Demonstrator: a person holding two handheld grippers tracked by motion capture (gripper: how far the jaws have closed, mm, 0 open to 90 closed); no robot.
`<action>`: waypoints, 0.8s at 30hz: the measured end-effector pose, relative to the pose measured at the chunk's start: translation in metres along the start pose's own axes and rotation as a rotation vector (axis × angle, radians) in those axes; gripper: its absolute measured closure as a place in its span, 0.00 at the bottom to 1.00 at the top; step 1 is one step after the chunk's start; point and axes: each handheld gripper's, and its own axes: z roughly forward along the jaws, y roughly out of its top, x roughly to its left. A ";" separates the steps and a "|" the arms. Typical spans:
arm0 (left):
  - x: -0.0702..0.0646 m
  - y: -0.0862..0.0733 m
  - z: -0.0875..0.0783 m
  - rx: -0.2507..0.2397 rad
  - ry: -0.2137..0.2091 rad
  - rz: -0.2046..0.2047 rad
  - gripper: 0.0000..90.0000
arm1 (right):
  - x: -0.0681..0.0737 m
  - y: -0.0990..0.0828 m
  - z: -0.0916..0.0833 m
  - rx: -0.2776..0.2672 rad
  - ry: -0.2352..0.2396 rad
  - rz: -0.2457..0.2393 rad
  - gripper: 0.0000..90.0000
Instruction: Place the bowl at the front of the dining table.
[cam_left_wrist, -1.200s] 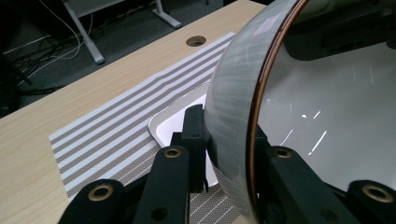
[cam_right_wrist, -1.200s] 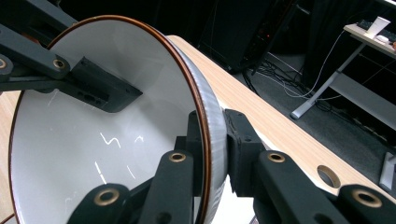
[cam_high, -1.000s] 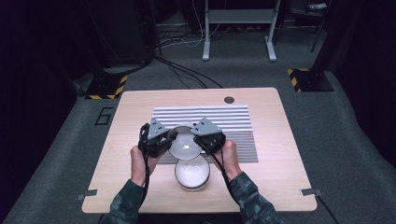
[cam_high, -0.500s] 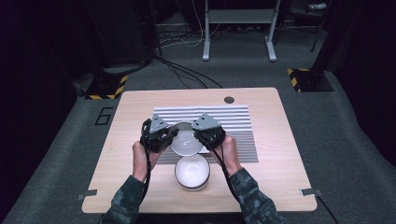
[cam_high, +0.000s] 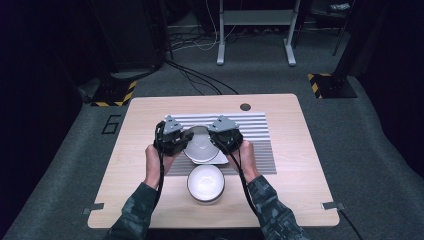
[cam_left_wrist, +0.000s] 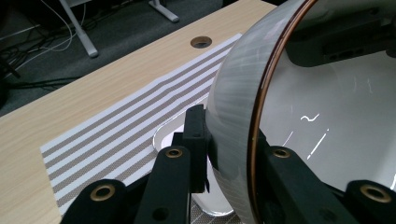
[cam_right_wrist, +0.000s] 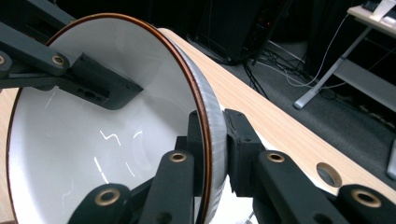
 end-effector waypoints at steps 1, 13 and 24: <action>0.000 0.001 0.002 0.002 -0.002 -0.002 0.87 | -0.002 0.000 0.001 0.000 0.000 0.003 0.91; 0.010 0.006 0.021 0.037 -0.020 -0.012 0.88 | -0.016 -0.004 0.015 0.031 0.014 0.037 0.91; 0.019 0.003 0.036 0.068 -0.045 -0.045 0.88 | -0.023 -0.009 0.032 0.075 0.029 0.057 0.91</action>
